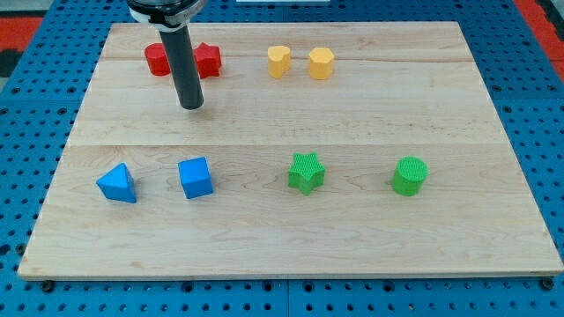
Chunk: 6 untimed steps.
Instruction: Push the yellow heart to the right of the red star
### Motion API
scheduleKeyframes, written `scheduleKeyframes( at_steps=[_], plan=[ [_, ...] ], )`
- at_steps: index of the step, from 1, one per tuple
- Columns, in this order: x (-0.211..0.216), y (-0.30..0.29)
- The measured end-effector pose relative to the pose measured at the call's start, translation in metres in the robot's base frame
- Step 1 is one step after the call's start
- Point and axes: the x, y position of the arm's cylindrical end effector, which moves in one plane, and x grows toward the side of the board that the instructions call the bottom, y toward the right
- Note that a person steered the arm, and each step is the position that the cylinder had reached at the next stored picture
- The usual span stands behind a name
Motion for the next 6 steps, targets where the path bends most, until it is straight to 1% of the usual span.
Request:
scheduleKeyframes(
  at_steps=[1, 2, 3, 4, 5, 6],
  plan=[
    [0.0, 0.003],
    [0.002, 0.07],
    [-0.01, 0.172],
    [-0.043, 0.267],
    [-0.054, 0.278],
    [-0.054, 0.271]
  ],
)
